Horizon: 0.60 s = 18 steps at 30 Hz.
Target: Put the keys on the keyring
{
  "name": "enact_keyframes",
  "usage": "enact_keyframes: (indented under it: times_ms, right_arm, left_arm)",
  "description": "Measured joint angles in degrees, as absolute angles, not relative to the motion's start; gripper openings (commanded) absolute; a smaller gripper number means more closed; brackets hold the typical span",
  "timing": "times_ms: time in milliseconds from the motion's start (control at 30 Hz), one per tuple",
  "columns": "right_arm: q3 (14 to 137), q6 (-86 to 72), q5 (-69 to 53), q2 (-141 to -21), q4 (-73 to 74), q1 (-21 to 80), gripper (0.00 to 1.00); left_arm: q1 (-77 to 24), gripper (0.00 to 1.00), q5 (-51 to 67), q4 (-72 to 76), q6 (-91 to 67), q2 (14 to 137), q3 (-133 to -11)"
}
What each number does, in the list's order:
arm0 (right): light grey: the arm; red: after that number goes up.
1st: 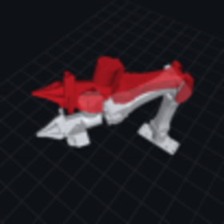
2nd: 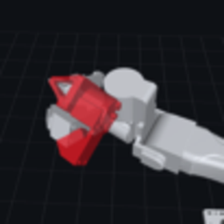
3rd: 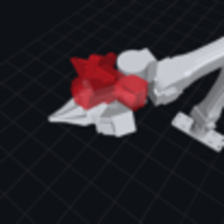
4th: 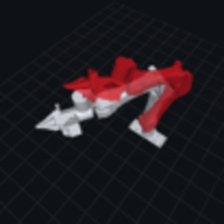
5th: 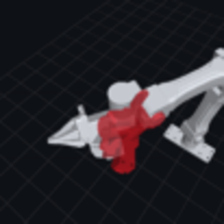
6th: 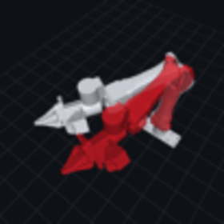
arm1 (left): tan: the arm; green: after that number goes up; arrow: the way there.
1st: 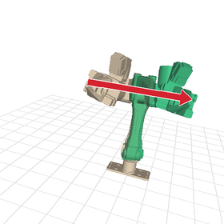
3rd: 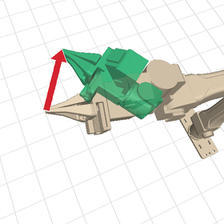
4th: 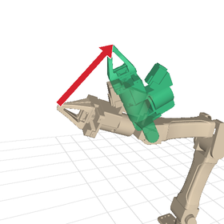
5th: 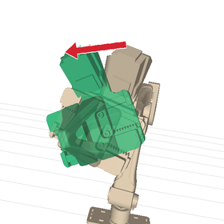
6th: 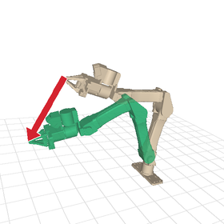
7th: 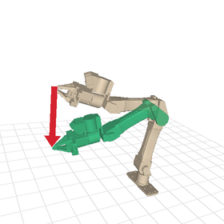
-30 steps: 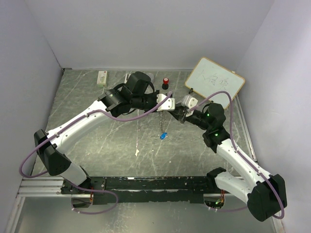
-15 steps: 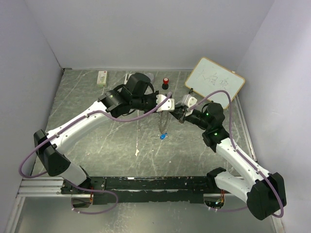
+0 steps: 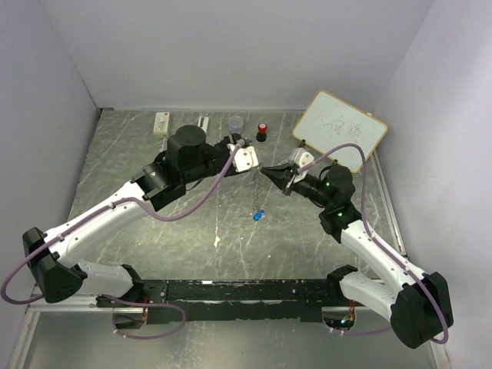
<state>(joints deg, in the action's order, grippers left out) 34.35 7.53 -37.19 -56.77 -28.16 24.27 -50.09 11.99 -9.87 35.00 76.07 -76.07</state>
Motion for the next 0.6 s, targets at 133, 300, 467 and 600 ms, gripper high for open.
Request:
enact_keyframes:
  times_ms: [133, 300, 467, 600]
  right_arm:
    - [34.0, 6.5, -36.0, -56.7, -29.5, 24.3, 0.0]
    - [33.7, 4.5, -34.6, -56.3, -32.9, 24.2, 0.0]
    - [30.9, 0.4, -33.8, -55.7, -39.7, 24.1, 0.0]
    - [30.0, -2.8, -33.9, -56.5, -44.7, 24.0, 0.0]
  left_arm:
    - [-50.1, 0.55, 9.8, -4.5, 32.9, 74.1, -72.9]
    - [-50.1, 0.58, 7.9, 5.1, 28.1, 71.5, -63.8]
    - [-50.1, 0.58, 7.6, 15.9, 23.4, 68.0, -51.7]
    - [-50.1, 0.57, 7.7, 20.8, 21.3, 68.2, -50.1]
